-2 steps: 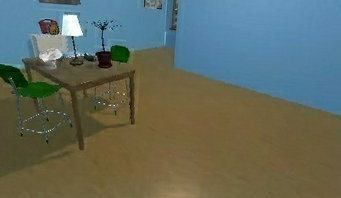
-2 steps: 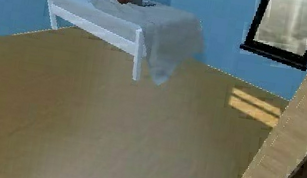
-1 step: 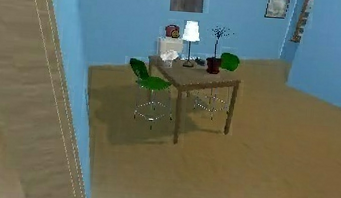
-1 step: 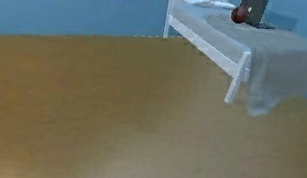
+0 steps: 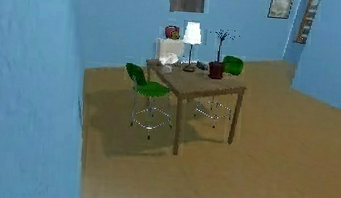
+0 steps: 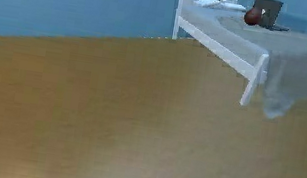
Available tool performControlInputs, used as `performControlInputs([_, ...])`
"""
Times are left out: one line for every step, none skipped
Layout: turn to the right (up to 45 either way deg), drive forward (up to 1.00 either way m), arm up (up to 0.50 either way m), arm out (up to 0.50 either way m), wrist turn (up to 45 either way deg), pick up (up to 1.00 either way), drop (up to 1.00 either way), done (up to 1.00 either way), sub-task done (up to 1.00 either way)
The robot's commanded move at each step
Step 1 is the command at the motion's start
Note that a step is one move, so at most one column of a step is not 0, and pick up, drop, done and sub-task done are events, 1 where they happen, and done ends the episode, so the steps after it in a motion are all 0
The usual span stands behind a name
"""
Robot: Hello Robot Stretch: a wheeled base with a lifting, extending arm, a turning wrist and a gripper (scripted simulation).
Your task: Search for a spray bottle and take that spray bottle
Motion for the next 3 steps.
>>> performControlInputs([45.0, 0.0, 0.0, 0.0, 0.0, 0.0, 0.0, 0.0, 0.0])
performControlInputs([21.0, 0.0, 0.0, 0.0, 0.0, 0.0, 0.0, 0.0, 0.0])
performControlInputs([0.0, 0.4, 0.0, 0.0, 0.0, 0.0, 0.0, 0.0, 0.0])
